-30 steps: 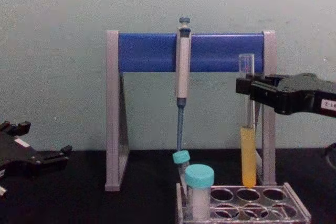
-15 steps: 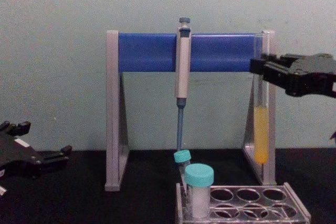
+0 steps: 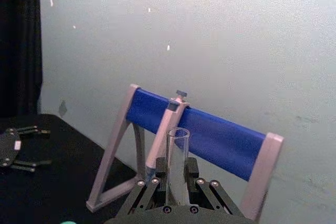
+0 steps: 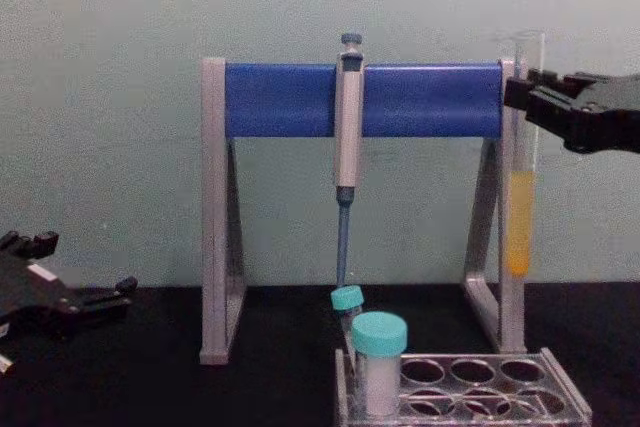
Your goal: Pick up the test tube from the test tube rack, shake it, then place it back into the test tube rack.
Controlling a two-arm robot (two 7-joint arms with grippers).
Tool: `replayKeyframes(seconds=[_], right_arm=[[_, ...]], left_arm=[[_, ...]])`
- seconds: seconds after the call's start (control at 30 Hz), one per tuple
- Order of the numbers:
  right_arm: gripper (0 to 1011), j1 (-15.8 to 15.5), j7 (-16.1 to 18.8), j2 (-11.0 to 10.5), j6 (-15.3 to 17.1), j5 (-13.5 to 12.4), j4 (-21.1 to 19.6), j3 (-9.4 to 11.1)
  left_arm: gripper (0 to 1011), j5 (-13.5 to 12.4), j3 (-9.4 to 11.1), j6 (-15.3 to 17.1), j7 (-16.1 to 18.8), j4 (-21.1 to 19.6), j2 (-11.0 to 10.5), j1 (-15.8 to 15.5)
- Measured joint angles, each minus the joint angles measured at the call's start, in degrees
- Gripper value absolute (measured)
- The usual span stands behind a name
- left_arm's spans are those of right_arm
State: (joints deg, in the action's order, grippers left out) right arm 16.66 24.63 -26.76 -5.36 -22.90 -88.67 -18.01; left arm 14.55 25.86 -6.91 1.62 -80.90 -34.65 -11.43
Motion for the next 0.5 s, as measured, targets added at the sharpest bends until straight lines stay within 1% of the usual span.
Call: replayKeyframes(seconds=[0.1,0.2,0.37,0.5], right_arm=[[232,0.3,0.7,0.4,0.0,-0.1,0.3,0.0],[233,0.6,2.1,0.8,-0.3,-0.7,0.6,0.0],[233,0.9,5.4,1.0,-0.8,-3.1,0.8,-0.4],[232,0.7,8.1,0.4,-0.9,-5.7,0.5,-0.5]], left_arm=[[1001,0.0,0.0,0.0,0.0,0.0,0.0,0.0],[1001,0.0,0.0,0.0,0.0,0.0,0.0,0.0],[1001,0.0,0.0,0.0,0.0,0.0,0.0,0.0],[1001,0.0,0.0,0.0,0.0,0.0,0.0,0.0]])
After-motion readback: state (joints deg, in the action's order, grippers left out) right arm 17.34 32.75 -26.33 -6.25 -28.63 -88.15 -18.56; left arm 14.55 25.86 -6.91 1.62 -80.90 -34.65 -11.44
